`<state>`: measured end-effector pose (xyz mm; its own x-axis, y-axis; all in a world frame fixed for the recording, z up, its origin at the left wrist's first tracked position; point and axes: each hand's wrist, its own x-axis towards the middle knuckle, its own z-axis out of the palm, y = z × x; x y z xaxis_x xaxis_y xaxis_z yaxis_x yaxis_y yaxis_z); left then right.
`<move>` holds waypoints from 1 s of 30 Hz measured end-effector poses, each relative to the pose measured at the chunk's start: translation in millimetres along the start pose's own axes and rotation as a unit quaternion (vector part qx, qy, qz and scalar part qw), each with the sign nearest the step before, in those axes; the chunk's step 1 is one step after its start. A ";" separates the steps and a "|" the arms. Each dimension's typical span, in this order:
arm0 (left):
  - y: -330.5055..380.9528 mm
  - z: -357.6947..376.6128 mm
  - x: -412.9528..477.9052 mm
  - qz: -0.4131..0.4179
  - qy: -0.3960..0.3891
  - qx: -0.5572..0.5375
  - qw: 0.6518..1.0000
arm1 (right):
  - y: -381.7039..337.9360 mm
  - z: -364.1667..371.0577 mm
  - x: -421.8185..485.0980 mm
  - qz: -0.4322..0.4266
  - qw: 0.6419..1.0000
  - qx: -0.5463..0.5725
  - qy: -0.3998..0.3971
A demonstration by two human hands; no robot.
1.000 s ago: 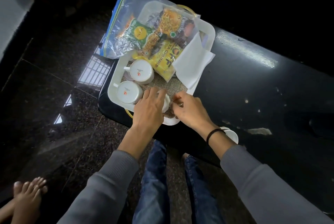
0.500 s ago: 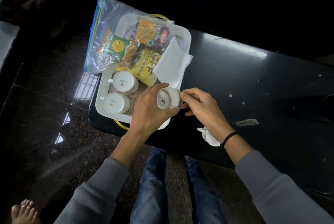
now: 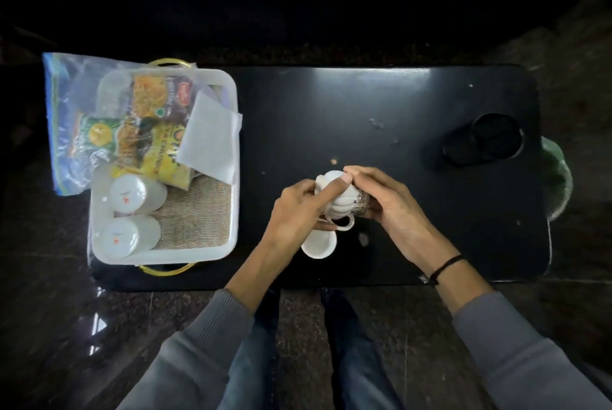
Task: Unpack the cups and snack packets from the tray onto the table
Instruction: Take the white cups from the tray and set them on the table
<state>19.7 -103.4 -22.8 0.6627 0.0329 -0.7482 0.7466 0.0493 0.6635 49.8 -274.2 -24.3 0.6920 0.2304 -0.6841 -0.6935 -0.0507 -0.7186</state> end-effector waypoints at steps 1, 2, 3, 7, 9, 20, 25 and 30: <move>-0.6 10.2 1.5 -0.012 -0.018 -0.010 1.000 | 2.9 -12.5 -4.0 0.010 1.000 0.017 -0.003; -1.6 19.7 2.7 -0.022 -0.036 -0.019 0.999 | 6.1 -24.5 -8.3 0.019 0.999 0.030 -0.008; -3.2 27.2 3.8 -0.031 -0.054 -0.026 0.998 | 9.3 -34.5 -11.8 0.022 0.999 0.037 -0.013; -10.3 54.0 8.4 -0.056 -0.112 -0.013 0.992 | 24.3 -68.8 -27.9 -0.008 1.000 0.001 0.012; -16.1 61.6 11.6 -0.062 -0.117 0.011 0.991 | 31.6 -78.5 -34.4 -0.029 0.994 -0.084 0.063; -59.1 78.2 15.5 -0.104 -0.095 0.076 0.987 | 65.5 -71.7 -44.4 -0.152 0.874 -0.444 0.125; -67.4 80.2 12.6 -0.104 -0.081 0.079 0.988 | 71.1 -69.3 -42.5 -0.185 0.854 -0.478 0.084; -70.3 83.7 9.7 -0.102 -0.063 0.083 0.989 | 74.7 -69.8 -39.5 -0.195 0.826 -0.525 0.064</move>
<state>-21.4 -190.1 -76.0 0.4917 -0.0867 -0.8664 0.8578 -0.1231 0.4991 -15.4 -354.9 -59.6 0.8842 0.3265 -0.3340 0.0970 -0.8278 -0.5525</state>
